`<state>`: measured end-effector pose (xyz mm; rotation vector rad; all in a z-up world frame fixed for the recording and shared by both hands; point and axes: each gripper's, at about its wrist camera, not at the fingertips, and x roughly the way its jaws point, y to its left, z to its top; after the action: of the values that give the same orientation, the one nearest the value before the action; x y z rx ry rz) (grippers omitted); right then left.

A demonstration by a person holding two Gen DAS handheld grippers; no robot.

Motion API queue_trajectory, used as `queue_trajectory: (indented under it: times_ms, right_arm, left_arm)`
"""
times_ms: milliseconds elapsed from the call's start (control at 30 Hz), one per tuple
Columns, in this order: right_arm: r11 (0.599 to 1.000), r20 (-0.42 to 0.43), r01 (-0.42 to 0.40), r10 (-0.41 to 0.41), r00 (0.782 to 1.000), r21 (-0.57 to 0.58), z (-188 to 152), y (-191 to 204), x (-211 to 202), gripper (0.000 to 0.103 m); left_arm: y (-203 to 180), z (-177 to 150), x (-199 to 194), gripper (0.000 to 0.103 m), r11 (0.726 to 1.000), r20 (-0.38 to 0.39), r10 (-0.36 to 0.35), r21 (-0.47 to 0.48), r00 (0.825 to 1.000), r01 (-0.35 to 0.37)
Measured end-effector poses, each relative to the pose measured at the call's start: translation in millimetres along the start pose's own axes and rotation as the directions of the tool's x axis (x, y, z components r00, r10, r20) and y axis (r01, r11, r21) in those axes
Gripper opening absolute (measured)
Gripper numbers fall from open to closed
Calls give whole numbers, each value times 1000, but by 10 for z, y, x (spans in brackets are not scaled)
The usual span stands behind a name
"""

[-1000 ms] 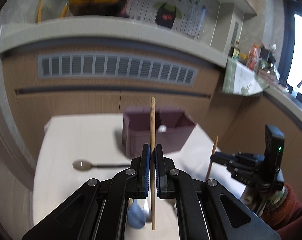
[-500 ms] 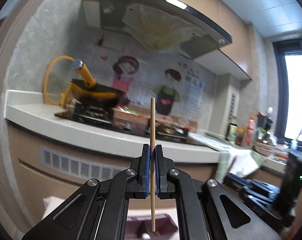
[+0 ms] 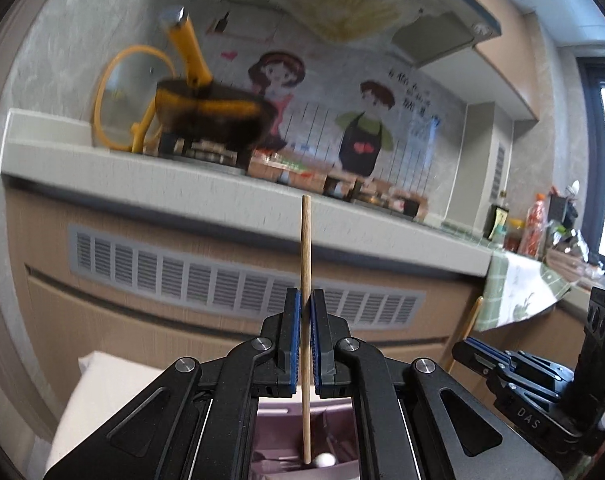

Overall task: Organize utensils
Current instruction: 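Lift the wooden spoon with the right gripper while the left gripper lifts the chopstick, then carry both utensils over the maroon caddy and open both grippers to drop them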

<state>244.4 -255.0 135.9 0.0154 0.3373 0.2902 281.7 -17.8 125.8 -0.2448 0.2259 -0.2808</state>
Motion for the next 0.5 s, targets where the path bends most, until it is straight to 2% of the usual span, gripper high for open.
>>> queue_trajectory:
  times_ms: [233,500]
  right_arm:
    - [999,-107,16,-11,994,45,-380,-50,495,10]
    - [998,-244,21,-7,970,54,-782,-70,777,10]
  left_arm:
    - [214,-343,457,5,999,-101,21,-47,995,-26]
    - [267,-782,640,5,999,-230,18,-36,973,-27]
